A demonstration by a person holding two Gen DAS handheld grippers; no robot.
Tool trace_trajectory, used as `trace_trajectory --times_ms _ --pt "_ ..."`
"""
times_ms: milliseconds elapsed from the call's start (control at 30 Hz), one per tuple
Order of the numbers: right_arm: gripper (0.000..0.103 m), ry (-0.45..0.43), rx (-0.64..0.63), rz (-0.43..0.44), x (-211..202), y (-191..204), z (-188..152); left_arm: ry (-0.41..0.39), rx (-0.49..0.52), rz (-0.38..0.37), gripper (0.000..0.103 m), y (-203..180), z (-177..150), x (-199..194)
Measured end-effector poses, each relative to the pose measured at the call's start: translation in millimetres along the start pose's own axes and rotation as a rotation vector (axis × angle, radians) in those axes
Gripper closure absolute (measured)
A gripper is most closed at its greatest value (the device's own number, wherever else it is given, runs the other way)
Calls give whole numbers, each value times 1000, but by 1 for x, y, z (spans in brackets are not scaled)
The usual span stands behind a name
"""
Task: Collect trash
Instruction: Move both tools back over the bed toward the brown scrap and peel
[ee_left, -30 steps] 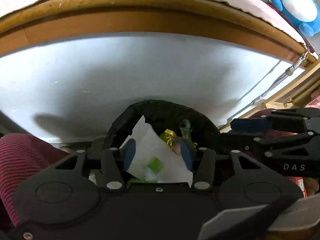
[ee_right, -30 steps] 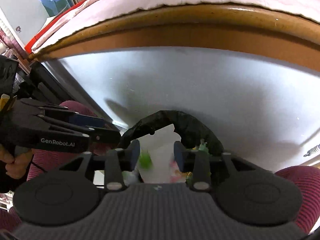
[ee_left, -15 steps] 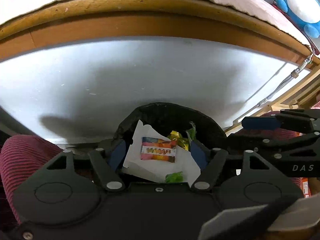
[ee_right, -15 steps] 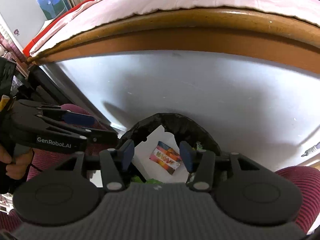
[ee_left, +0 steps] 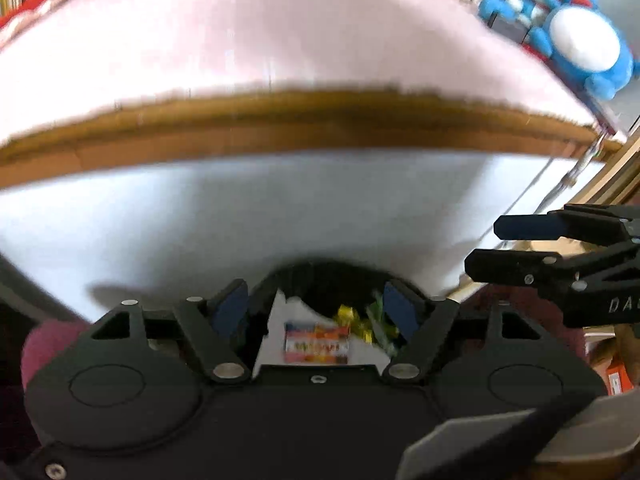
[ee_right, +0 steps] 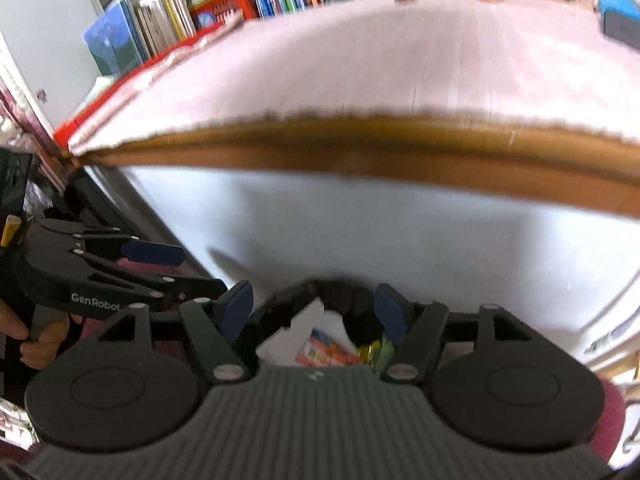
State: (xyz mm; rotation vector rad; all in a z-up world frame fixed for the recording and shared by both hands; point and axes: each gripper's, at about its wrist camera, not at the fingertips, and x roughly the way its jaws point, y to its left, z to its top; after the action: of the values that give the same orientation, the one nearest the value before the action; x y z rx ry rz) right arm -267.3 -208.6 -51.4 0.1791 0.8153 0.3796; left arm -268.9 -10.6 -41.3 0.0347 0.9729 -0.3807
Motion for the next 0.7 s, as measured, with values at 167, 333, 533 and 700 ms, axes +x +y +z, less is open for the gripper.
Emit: trace_trajectory --times_ms 167,333,533,700 --pt "18 -98 -11 -20 -22 -10 35 -106 62 -18 25 6 32 -29" --pt "17 -214 0 -53 -48 -25 83 -206 126 -17 24 17 76 -57" --pt "14 -330 11 -86 -70 -43 149 -294 131 -15 22 33 145 -73" --pt "14 -391 74 -113 -76 -67 198 -341 113 -6 22 42 206 -69"
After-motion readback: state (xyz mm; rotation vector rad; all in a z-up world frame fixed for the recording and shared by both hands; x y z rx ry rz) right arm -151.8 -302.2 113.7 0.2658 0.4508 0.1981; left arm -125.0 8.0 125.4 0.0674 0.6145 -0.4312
